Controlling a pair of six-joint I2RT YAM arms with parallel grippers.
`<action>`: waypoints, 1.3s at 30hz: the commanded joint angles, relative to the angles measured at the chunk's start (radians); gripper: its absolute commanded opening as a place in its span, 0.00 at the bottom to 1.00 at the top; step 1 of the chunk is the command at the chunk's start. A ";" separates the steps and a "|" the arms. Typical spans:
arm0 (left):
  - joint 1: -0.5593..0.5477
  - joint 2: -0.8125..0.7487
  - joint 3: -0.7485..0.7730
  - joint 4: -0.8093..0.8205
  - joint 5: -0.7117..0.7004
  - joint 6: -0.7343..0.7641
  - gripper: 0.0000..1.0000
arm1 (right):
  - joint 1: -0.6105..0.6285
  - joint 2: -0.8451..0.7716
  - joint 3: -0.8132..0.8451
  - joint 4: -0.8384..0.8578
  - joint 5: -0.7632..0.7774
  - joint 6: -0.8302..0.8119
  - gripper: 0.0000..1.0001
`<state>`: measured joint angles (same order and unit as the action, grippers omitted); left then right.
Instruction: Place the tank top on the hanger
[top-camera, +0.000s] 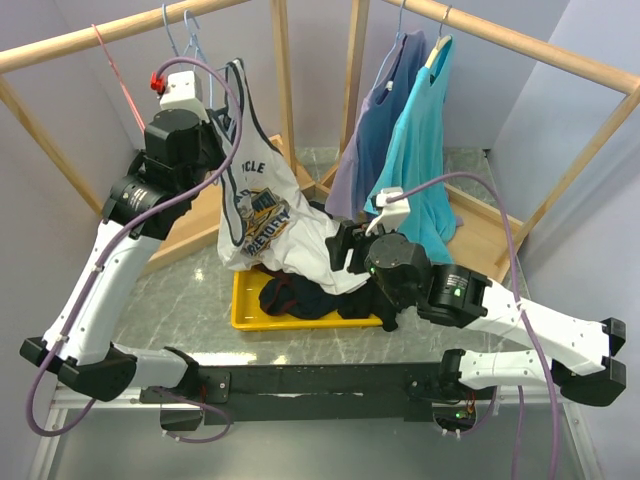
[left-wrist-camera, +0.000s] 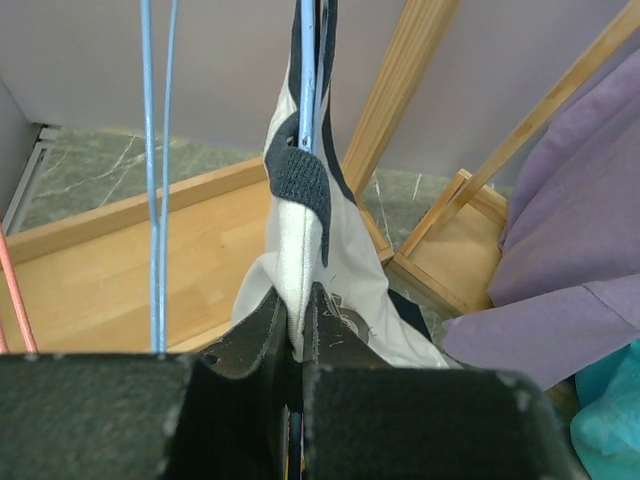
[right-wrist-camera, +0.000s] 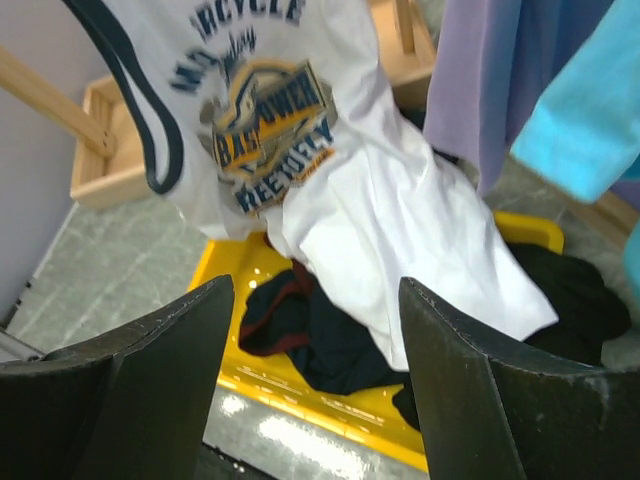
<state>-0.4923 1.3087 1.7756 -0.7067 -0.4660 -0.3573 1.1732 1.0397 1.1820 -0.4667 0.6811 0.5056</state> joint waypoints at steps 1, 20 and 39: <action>0.031 -0.029 0.018 0.134 0.042 0.057 0.01 | -0.010 -0.043 -0.050 0.063 -0.034 0.042 0.75; 0.063 0.103 0.171 0.159 0.023 0.149 0.01 | -0.010 -0.007 -0.114 0.169 -0.138 0.025 0.75; 0.120 0.193 0.193 0.164 0.098 0.121 0.01 | -0.009 0.000 -0.133 0.171 -0.149 0.047 0.75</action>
<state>-0.3794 1.5360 1.9827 -0.6510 -0.3985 -0.2237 1.1687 1.0515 1.0645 -0.3286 0.5301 0.5365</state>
